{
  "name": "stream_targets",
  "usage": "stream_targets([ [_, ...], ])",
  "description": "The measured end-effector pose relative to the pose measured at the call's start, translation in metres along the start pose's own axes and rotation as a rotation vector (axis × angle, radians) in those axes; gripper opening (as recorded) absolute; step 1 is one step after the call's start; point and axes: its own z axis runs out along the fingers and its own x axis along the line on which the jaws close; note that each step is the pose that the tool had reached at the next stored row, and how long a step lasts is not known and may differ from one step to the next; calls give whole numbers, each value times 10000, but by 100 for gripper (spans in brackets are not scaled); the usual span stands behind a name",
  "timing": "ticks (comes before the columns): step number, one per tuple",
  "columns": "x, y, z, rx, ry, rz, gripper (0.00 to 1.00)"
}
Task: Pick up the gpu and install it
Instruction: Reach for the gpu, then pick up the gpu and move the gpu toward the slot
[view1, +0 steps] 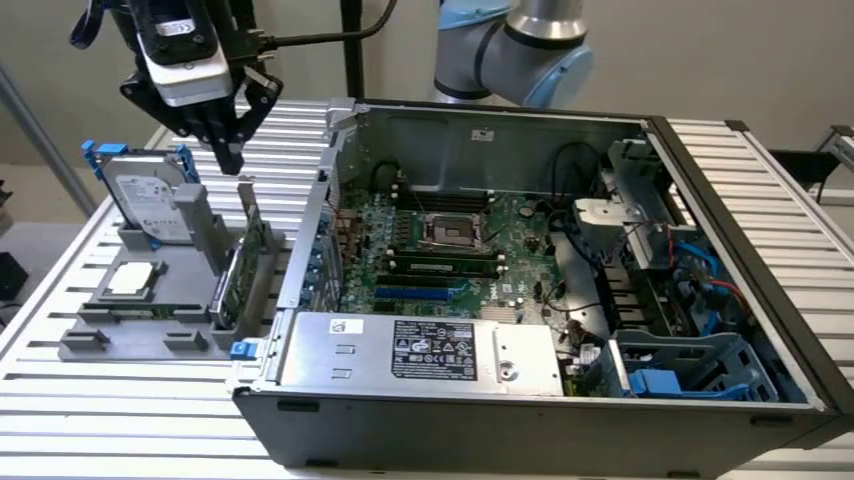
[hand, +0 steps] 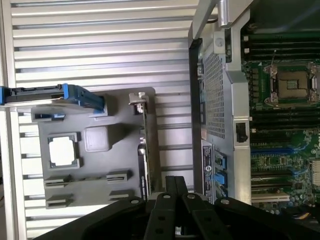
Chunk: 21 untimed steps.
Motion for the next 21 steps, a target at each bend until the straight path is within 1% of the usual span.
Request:
stream_targets([
  [6,273,-23,-2,1,-2,0,11],
  [7,293,-24,-2,1,-3,0,11],
  [21,293,-24,-2,0,-2,-1,11],
])
